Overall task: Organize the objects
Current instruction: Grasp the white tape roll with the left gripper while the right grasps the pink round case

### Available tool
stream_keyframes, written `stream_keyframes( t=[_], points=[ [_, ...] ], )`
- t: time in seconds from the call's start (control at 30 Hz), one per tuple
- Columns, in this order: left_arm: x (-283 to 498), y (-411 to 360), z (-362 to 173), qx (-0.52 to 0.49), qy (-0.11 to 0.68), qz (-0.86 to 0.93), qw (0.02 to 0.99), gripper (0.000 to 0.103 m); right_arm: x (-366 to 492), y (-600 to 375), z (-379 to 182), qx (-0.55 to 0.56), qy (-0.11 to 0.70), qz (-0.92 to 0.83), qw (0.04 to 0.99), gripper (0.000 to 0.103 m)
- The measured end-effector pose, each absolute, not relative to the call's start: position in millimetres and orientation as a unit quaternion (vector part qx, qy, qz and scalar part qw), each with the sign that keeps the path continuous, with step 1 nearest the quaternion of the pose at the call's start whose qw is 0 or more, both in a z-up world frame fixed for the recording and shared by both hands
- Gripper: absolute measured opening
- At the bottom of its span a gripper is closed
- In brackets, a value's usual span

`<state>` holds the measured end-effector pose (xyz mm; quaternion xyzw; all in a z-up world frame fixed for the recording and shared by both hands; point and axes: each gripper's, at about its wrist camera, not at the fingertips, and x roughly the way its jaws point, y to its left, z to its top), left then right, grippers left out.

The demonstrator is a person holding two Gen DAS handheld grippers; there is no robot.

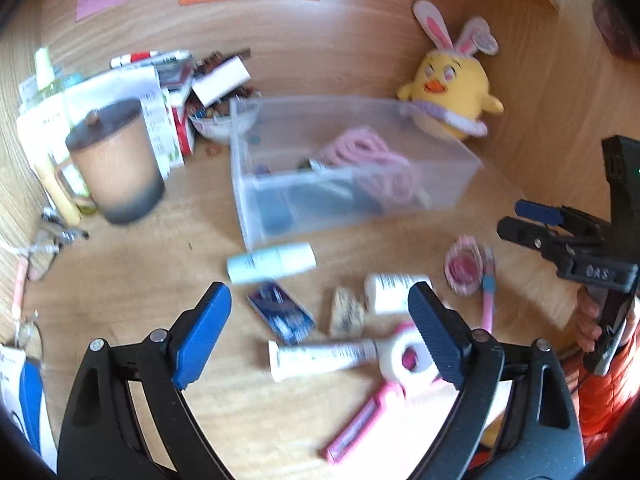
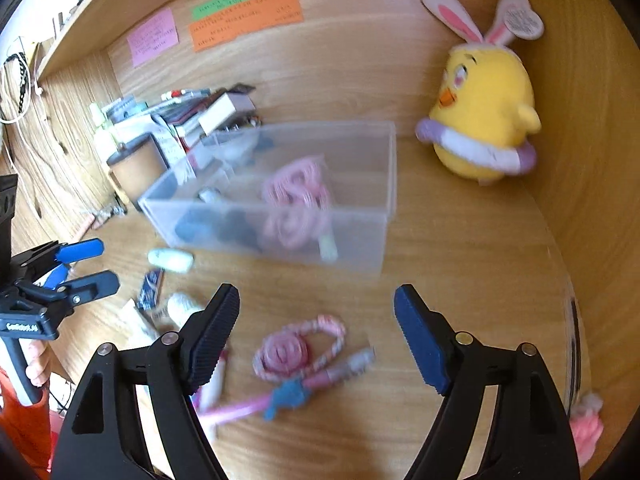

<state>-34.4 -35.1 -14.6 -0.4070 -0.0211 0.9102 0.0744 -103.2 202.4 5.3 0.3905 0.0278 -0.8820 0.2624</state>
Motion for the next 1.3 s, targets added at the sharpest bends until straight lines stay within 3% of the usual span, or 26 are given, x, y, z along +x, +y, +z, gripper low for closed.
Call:
stream_keyframes(
  t=[0.37, 0.57, 0.63, 0.87, 1.07, 1.3],
  points=[
    [-2, -30, -46, -0.440, -0.050, 0.890, 0.105, 0.091, -97, 190, -22, 0.420, 0.046, -0.863, 0.279, 0.076],
    [0, -14, -46, -0.427, -0.032, 0.896, 0.119, 0.091, -98, 175, -29, 0.423, 0.066, -0.857, 0.287, 0.049],
    [-2, -10, -47, -0.426, -0.025, 0.896, 0.119, 0.084, -99, 172, -32, 0.426, 0.075, -0.853, 0.291, 0.040],
    [-13, 0, -51, -0.429, -0.017, 0.894, 0.127, 0.070, -101, 166, -39, 0.431, 0.087, -0.848, 0.296, 0.031],
    [-17, 5, -49, -0.422, -0.016, 0.897, 0.130, 0.045, -101, 168, -38, 0.427, 0.081, -0.850, 0.298, 0.030],
    [-20, 2, -48, -0.414, -0.023, 0.901, 0.128, 0.039, -103, 173, -32, 0.421, 0.064, -0.854, 0.300, 0.030]
  ],
)
